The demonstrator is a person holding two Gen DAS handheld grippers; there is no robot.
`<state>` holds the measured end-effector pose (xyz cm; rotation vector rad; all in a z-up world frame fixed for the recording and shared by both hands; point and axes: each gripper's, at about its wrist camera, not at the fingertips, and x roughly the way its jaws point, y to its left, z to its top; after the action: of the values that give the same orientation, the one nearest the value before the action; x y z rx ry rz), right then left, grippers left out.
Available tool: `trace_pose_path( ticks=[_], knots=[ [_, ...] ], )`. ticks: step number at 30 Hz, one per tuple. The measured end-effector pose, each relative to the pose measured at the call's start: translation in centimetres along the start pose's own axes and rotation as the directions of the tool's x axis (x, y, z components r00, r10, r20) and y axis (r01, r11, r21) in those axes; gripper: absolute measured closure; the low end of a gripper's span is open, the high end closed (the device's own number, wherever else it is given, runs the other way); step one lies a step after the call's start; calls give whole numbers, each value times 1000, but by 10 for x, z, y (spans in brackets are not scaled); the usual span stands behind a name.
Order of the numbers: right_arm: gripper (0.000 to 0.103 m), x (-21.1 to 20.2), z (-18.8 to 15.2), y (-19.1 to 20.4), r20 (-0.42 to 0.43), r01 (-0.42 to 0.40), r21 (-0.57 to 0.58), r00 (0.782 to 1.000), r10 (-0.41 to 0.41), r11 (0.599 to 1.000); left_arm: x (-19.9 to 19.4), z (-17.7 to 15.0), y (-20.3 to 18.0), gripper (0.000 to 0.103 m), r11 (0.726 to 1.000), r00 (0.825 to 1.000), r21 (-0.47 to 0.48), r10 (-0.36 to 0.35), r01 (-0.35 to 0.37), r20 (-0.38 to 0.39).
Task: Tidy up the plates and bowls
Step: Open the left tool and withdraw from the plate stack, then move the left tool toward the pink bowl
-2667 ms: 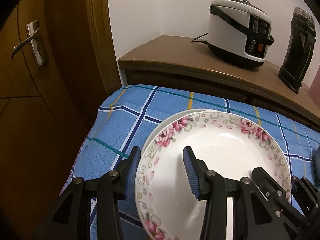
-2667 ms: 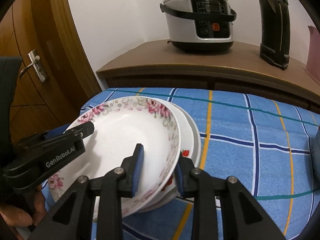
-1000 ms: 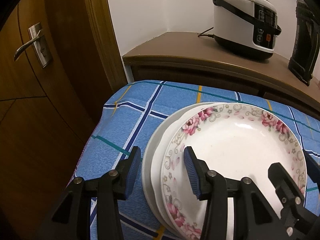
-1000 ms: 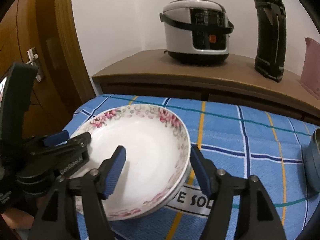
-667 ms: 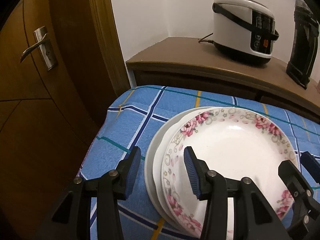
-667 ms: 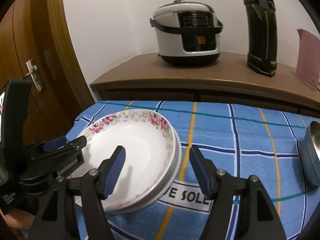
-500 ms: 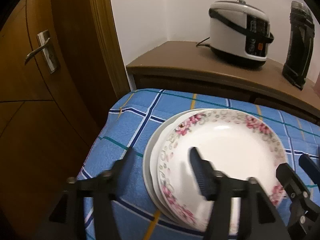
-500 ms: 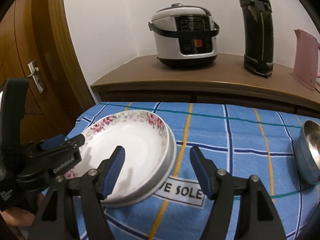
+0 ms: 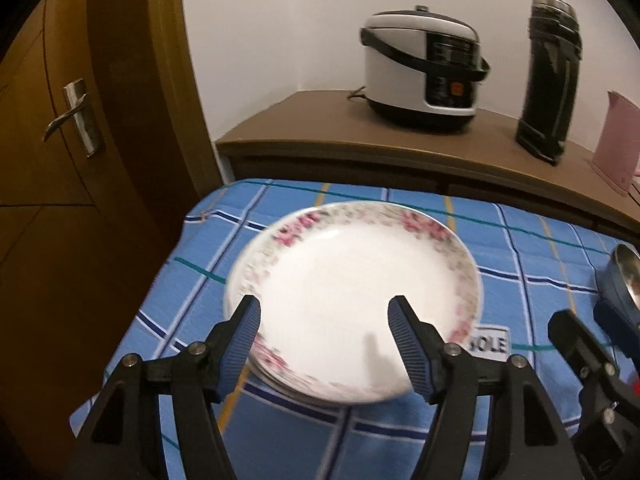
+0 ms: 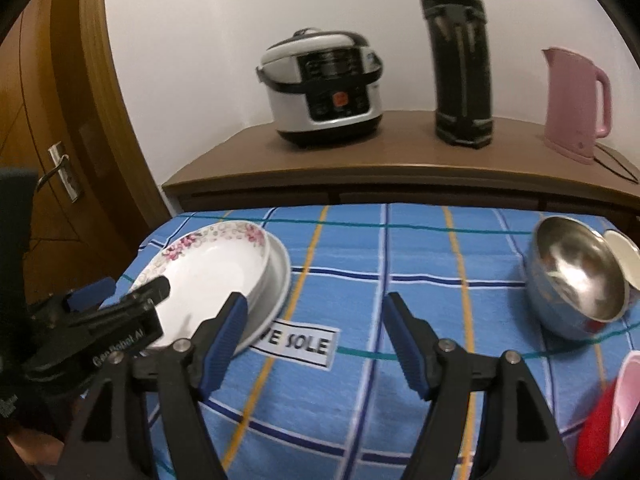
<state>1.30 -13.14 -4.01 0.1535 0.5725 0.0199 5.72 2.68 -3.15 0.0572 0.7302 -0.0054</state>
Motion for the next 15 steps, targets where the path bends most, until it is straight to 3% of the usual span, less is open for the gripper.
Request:
trace_pose_path(
  ticks=[15],
  knots=[
    [32, -38, -3, -55, 9, 56, 73, 998, -57, 996, -27, -10, -63, 34, 989, 992, 72, -129, 129, -9]
  ],
)
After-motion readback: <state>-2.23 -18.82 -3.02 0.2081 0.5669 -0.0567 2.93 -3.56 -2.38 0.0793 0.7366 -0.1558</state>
